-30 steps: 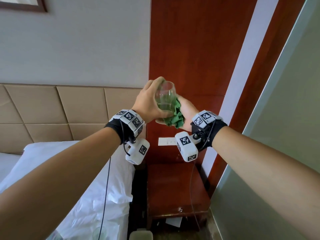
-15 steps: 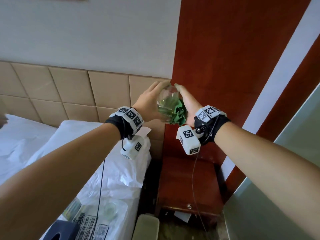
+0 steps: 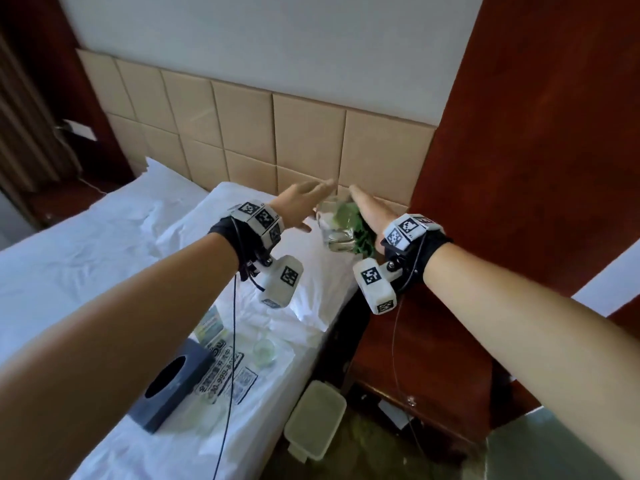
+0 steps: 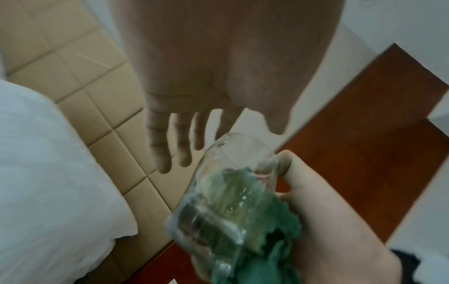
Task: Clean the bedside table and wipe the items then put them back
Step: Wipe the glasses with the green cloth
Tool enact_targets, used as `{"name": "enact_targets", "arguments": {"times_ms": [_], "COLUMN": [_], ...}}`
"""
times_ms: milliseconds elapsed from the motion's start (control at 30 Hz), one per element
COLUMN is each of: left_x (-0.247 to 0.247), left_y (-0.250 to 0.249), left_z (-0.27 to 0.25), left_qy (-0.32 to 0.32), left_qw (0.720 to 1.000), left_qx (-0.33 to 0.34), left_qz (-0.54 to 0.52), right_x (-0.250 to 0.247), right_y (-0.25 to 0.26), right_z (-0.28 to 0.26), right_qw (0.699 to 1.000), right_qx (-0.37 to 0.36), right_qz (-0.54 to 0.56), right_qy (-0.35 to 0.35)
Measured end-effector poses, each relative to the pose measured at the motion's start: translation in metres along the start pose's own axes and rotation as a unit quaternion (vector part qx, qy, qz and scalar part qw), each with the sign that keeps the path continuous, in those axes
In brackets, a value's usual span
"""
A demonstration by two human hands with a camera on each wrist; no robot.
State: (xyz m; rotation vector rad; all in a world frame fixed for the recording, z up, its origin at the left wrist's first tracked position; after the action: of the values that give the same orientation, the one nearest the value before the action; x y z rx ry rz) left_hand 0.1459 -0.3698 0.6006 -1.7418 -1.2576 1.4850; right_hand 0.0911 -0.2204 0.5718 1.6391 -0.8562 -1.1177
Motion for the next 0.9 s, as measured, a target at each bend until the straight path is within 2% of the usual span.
{"name": "enact_targets", "arguments": {"times_ms": [67,167,333,467,567,667,900], "left_x": [-0.017,-0.036,-0.061,-0.088,-0.105,-0.117,-0.128], "left_y": [0.023,0.062,0.128,0.177,0.214,0.249,0.339], "left_z": [-0.002,-0.006,-0.013,-0.011,-0.005,0.006,0.032], "left_qy": [-0.015,-0.003,0.009,-0.025,-0.045,-0.068,-0.044], "left_qw": [0.996,0.986,0.967,0.949,0.943,0.951,0.956], "left_qx": [-0.086,-0.168,-0.255,-0.308,-0.325,-0.302,-0.283], "left_qz": [-0.009,0.002,-0.028,-0.068,-0.044,-0.004,0.058], "right_x": [0.023,0.062,0.128,0.181,0.222,0.260,0.325], "right_y": [-0.007,-0.008,-0.009,-0.015,-0.028,-0.049,-0.103], "right_z": [0.003,0.000,0.002,0.016,0.029,0.042,0.074], "right_qw": [0.999,0.995,0.988,0.970,0.950,0.927,0.886], "right_qx": [-0.004,-0.028,-0.058,-0.082,-0.077,-0.058,0.006], "right_qz": [-0.043,-0.066,-0.067,-0.115,-0.188,-0.261,-0.357], "right_qy": [0.023,0.069,0.130,0.197,0.237,0.262,0.295]}}
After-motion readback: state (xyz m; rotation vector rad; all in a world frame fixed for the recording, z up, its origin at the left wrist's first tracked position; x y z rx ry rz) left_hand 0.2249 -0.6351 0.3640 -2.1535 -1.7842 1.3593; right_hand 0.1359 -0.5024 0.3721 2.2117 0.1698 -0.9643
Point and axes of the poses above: each hand's wrist, its own z-axis towards the middle knuckle, its own x-axis out of the palm, y = z × x, the point moved 5 cm from there along z, towards the middle knuckle, and after that the axes turned 11 degrees about -x, right-handed, at the moved point
